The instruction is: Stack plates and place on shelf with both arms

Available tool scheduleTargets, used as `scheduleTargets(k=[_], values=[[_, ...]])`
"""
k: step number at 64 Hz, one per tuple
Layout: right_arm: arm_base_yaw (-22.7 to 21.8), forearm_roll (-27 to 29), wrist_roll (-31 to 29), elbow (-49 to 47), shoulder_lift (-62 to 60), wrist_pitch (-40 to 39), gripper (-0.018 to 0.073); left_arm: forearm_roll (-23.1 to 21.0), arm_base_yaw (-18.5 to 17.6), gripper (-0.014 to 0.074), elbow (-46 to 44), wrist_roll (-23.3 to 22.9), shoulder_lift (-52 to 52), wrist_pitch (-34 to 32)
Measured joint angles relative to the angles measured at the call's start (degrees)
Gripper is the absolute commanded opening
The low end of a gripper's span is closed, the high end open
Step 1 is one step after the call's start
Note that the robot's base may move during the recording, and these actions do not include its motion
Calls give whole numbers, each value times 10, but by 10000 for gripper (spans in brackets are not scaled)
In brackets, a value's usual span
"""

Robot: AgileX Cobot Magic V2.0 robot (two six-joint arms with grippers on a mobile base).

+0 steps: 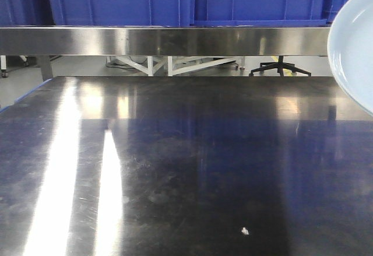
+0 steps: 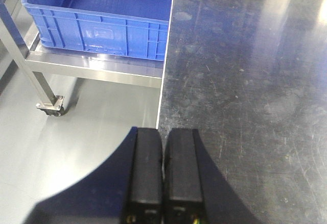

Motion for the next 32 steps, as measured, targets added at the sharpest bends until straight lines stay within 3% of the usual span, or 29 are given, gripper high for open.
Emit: scheduleTargets(k=[32], values=[[-1, 0, 0, 7, -15, 6, 57, 0, 0, 90, 0, 0, 0, 0]])
